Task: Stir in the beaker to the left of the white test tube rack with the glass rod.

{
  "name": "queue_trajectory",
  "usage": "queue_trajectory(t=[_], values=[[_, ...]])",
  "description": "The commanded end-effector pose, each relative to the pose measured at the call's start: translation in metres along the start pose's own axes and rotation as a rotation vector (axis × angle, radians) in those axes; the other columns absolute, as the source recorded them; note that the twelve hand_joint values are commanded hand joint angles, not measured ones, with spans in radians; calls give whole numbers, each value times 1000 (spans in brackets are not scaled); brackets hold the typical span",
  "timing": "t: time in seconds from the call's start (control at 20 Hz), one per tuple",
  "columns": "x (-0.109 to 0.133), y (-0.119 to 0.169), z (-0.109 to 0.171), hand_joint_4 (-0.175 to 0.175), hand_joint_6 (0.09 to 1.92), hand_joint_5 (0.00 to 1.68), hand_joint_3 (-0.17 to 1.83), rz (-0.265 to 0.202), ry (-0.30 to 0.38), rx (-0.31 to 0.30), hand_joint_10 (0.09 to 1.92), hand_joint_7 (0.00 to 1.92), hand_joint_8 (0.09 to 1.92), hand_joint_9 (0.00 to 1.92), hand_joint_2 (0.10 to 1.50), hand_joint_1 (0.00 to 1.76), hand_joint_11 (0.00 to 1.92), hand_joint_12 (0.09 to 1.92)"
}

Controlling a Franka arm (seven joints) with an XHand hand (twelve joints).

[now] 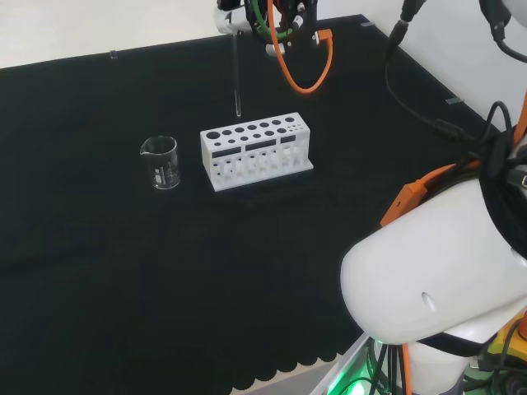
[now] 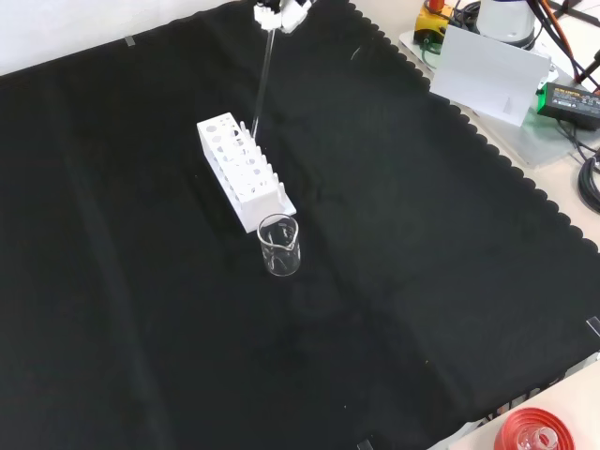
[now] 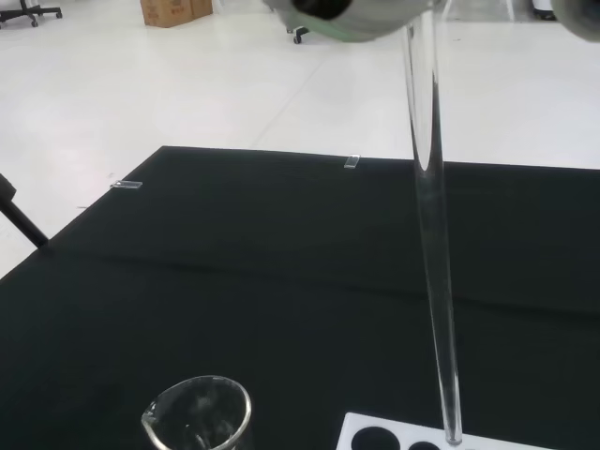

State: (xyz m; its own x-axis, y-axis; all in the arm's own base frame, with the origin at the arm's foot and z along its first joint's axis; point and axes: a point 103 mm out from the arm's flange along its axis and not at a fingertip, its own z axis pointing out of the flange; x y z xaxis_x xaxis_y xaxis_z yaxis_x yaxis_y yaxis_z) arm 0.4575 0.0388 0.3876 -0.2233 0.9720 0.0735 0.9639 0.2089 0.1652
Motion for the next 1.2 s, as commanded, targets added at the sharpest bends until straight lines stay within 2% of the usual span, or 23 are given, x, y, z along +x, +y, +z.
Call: queue_trajectory(t=[0.05,0.3,0.8,1.2], values=[[1,-2,0,-175,87,1446,-175,-7,0,6,201,1557,218,1870,1020,1335,1745,375],[6,2,3,-175,87,1447,-175,-20,14,19,200,1555,220,1872,1020,1335,1745,376],[52,27,10,-175,87,1449,-175,-109,36,43,196,1554,224,1875,1020,1335,1745,380],[79,43,23,-175,87,1450,-175,-164,39,62,193,1554,224,1877,1020,1334,1745,382]])
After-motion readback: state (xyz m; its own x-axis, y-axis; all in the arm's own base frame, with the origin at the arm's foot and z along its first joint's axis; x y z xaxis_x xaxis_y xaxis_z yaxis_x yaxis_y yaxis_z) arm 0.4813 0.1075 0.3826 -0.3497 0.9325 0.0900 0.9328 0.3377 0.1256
